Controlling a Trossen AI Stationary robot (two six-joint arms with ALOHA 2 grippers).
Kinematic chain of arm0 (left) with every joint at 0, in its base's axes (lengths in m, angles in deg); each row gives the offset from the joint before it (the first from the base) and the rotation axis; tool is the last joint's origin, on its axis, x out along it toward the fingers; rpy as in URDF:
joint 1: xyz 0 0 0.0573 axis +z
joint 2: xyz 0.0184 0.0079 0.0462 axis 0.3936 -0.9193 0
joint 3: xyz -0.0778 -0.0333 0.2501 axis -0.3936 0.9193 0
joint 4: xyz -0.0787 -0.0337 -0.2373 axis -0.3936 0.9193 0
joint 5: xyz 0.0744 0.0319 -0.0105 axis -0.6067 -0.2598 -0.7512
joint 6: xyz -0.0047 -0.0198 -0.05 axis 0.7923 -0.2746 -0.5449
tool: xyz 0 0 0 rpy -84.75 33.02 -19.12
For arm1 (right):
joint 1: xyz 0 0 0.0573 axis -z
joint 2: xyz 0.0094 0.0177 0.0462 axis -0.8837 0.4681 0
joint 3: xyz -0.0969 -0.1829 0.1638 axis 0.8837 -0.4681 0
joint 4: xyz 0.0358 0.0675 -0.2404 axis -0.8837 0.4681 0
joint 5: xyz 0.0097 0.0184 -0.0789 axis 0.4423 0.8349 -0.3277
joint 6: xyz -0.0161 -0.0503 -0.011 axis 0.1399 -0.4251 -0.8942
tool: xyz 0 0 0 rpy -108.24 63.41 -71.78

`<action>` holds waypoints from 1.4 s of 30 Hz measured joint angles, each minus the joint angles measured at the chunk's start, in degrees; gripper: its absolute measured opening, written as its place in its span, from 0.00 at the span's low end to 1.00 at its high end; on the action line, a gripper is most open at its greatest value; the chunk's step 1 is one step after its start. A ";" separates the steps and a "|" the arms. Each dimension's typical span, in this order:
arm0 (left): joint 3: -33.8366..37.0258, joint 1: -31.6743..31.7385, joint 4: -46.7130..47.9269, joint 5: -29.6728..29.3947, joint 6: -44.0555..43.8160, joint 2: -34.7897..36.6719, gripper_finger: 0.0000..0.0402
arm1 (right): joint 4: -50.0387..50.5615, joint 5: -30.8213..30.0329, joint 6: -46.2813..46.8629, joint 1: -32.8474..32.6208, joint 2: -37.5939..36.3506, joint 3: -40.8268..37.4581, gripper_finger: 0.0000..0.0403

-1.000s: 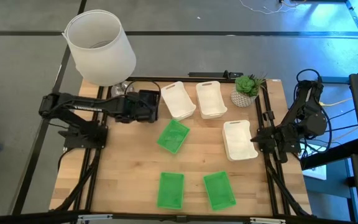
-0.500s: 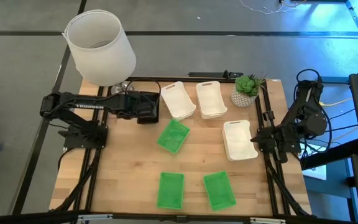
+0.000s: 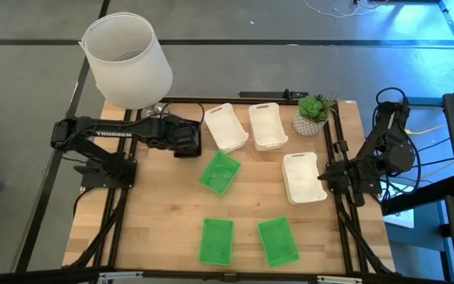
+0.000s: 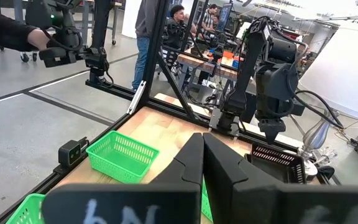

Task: Stack baskets by color
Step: Stack the bottom black bin on the other black bins

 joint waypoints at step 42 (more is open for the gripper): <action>-2.10 2.95 2.74 -4.55 24.42 -6.59 0.00 | 0.00 -1.44 0.16 0.00 -1.03 0.00 0.02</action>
